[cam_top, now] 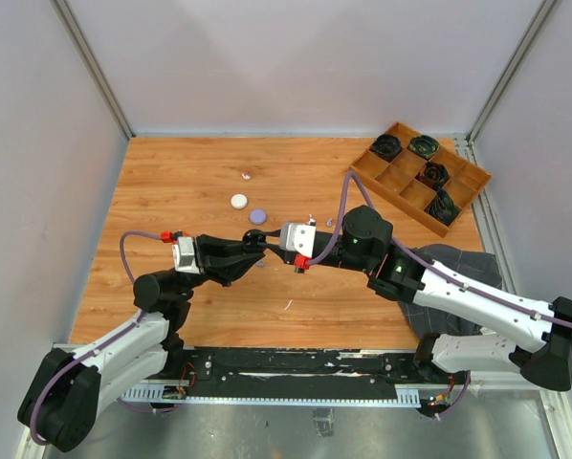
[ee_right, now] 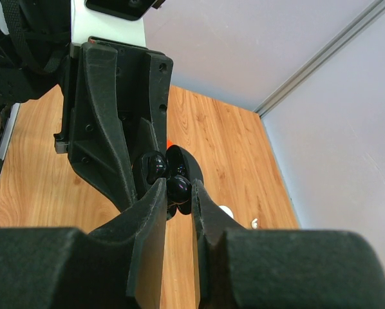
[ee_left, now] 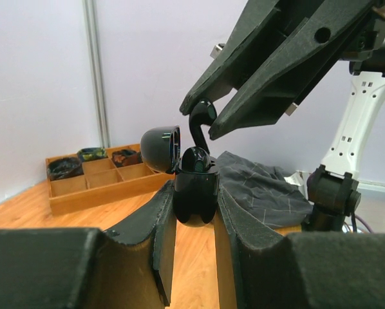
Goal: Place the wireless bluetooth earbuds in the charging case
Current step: Place the earbud in the charging case.
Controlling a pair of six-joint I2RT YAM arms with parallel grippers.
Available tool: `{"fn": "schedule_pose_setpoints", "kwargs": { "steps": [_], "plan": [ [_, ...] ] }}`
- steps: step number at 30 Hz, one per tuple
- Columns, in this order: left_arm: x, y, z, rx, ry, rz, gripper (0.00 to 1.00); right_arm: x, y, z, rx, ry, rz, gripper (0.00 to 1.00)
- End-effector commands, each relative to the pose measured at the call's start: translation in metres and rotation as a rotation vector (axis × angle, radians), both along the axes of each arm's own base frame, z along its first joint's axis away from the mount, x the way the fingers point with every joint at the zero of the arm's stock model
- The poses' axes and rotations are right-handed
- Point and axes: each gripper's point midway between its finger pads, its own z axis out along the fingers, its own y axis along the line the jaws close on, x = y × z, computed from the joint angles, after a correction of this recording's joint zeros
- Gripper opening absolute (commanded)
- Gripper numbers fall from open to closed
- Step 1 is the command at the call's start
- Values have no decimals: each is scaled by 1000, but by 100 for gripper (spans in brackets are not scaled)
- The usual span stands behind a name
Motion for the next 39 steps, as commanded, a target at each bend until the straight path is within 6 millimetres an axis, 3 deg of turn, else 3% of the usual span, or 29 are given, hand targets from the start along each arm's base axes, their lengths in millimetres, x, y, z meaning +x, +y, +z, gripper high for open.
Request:
{"fn": "schedule_pose_setpoints", "kwargs": {
  "steps": [1,17,27,39],
  "plan": [
    [-9,0,22,-33,-69,-29,0,-7,8,6,30,-30,39,11],
    [-7,2,24,-54,-49,-25,0,-22,13,4,56,19,113,11],
    [-13,4,31,-81,-61,-39,0,-21,11,-11,31,22,105,11],
    [-20,7,40,-118,-82,-55,0,-27,5,-23,3,26,120,18]
  ]
}}
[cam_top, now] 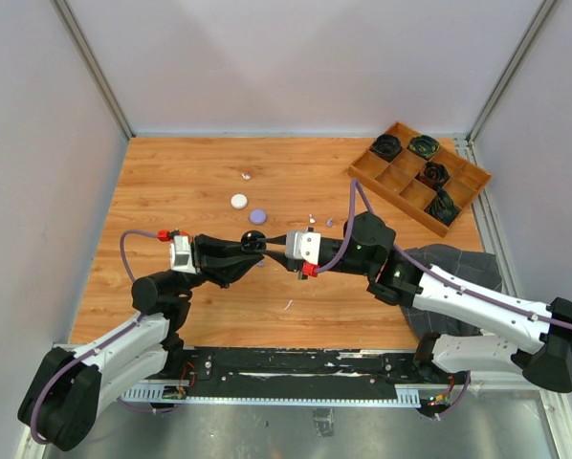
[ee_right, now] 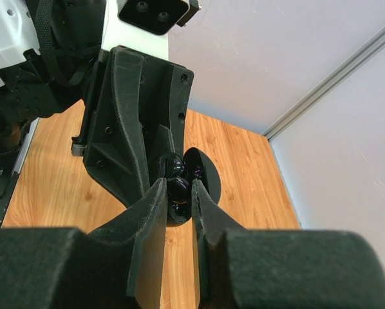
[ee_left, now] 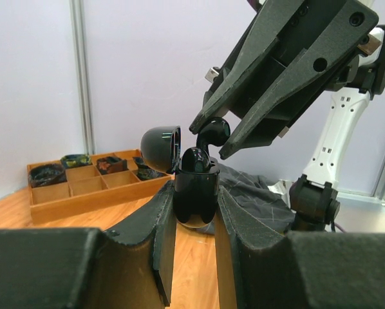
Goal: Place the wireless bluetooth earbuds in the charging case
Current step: Place the earbud in the charging case, then adjust the earbud with the charging case.
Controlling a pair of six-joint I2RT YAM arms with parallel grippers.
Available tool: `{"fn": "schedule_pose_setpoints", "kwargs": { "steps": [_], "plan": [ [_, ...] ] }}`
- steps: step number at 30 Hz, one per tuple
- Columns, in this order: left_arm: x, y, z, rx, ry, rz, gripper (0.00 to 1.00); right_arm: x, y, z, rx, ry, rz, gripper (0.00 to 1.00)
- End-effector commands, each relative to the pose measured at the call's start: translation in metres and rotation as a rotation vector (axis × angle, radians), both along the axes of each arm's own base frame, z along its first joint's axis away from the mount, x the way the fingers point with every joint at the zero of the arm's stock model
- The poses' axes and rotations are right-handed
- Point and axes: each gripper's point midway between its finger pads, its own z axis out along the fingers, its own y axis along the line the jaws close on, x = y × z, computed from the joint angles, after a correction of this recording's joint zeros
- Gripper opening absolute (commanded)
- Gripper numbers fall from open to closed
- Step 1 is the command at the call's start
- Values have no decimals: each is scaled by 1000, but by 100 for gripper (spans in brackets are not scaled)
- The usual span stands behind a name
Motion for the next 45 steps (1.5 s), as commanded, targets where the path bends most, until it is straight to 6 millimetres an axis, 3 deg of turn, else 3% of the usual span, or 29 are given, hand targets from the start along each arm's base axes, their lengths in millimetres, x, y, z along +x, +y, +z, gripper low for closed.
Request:
{"fn": "schedule_pose_setpoints", "kwargs": {
  "steps": [1,8,12,18,26,33,45],
  "plan": [
    [-11,7,32,-81,-102,-3,0,-14,0,-21,-55,25,47,19],
    [-10,6,26,-67,-104,1,0,-12,-1,-26,-76,33,37,25],
    [-6,5,21,-49,-95,14,0,-8,-3,-22,-67,45,11,40],
    [2,4,7,-14,-74,50,0,-2,-7,-12,-65,73,-39,47],
    [17,5,-14,40,-50,122,0,11,-24,10,40,183,-171,74],
    [19,4,-18,54,-53,128,0,29,-29,19,127,301,-298,81],
    [18,4,-17,58,-63,121,0,35,-17,22,145,362,-304,84]
  ]
}}
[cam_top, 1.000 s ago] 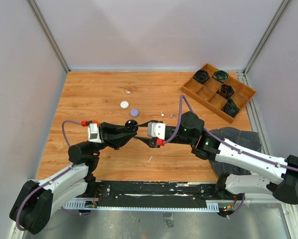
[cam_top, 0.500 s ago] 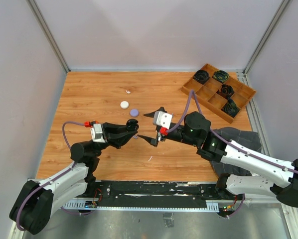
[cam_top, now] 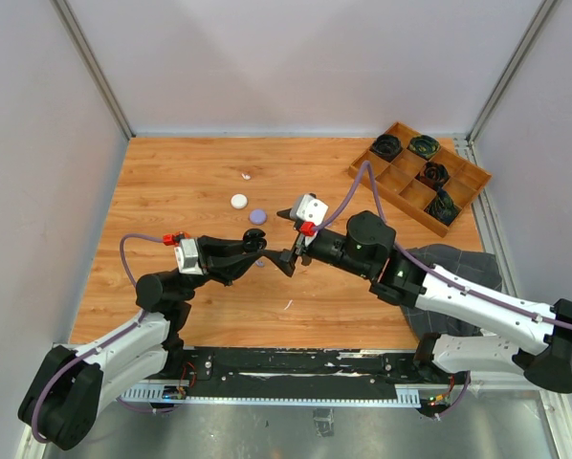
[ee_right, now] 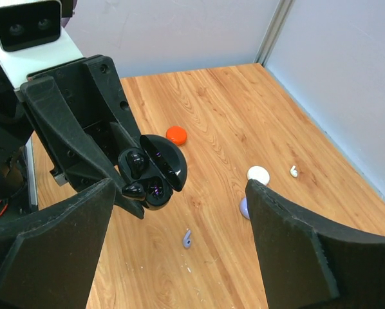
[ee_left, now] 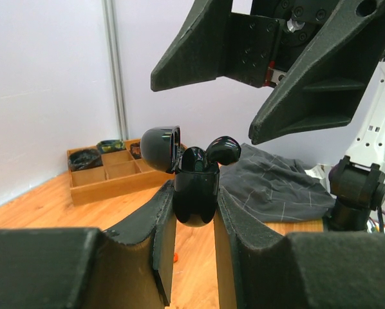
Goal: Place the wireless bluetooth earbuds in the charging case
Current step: Adjust the earbud with the charging case.
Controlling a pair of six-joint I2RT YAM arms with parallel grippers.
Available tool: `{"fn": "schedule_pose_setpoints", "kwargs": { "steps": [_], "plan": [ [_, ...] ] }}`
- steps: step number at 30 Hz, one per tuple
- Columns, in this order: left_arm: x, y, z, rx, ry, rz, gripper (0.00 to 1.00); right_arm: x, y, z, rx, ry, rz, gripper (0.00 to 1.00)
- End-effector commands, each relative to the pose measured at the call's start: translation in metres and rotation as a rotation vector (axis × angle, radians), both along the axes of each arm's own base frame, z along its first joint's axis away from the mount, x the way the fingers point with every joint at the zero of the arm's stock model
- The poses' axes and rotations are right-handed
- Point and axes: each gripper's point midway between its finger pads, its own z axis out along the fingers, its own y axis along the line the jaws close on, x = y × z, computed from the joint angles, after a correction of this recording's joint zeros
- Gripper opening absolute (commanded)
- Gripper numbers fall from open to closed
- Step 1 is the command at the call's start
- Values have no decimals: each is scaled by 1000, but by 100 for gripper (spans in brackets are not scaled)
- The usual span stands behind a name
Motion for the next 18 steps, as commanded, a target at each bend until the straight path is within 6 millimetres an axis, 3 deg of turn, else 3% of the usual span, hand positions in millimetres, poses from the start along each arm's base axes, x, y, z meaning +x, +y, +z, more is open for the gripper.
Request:
{"fn": "schedule_pose_setpoints", "kwargs": {
  "steps": [1,18],
  "plan": [
    [-2,1,4,-6,-28,6,0,3,2,28,71,-7,-26,84],
    [-14,0,14,-13,-60,-46,0,28,-22,-6,-81,-66,-150,84]
  ]
}}
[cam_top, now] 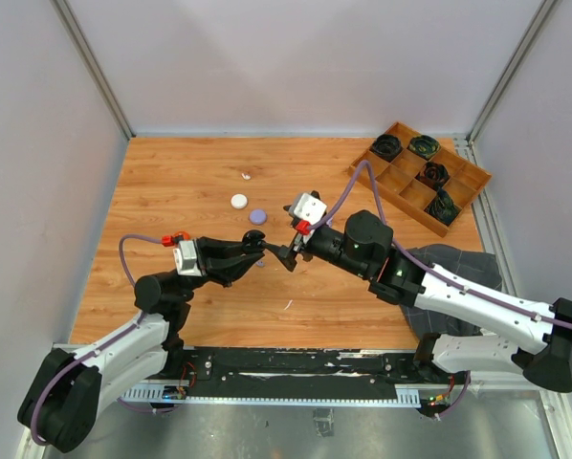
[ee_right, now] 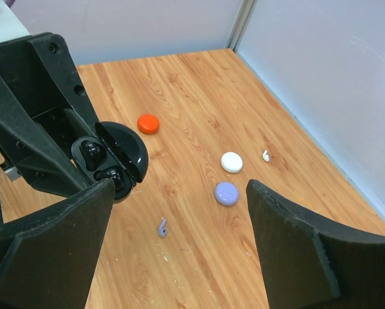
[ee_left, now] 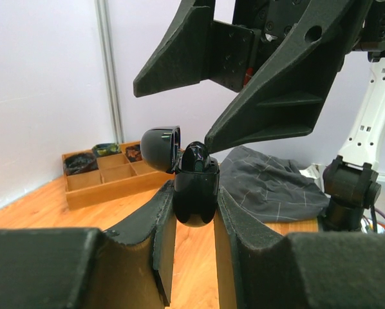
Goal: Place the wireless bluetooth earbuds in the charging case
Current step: Adjust the earbud with the charging case.
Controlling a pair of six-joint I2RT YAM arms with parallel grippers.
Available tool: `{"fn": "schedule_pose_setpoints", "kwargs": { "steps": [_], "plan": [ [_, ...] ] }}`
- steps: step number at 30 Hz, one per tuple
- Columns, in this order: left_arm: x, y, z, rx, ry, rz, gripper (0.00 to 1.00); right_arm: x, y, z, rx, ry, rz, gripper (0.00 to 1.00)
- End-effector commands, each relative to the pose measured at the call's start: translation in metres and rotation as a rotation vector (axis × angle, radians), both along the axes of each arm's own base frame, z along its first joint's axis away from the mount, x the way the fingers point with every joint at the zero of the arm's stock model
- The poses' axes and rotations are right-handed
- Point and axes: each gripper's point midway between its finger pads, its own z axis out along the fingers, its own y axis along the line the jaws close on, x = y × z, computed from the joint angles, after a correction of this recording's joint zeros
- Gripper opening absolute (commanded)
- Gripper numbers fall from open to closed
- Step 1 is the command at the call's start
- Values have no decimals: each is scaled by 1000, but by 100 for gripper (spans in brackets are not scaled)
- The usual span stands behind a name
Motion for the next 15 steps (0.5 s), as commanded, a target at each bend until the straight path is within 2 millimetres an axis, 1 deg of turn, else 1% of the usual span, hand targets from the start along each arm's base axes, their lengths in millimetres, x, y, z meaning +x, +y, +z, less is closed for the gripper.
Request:
{"fn": "schedule_pose_setpoints", "kwargs": {
  "steps": [1,5,10,13,15],
  "plan": [
    [-9,-1,11,-8,-46,-36,0,11,-15,-3,-48,-32,-51,84],
    [-8,-3,3,16,-31,-39,0,3,-21,0,-55,-26,12,85],
    [-6,-8,-6,65,-19,-63,0,-17,-25,-1,-70,5,169,88],
    [-9,-11,-6,82,-30,-92,0,-34,-21,-1,-101,27,276,90],
    [-10,-13,-6,90,-32,-105,0,-41,-17,-4,-116,47,326,90]
  ]
}}
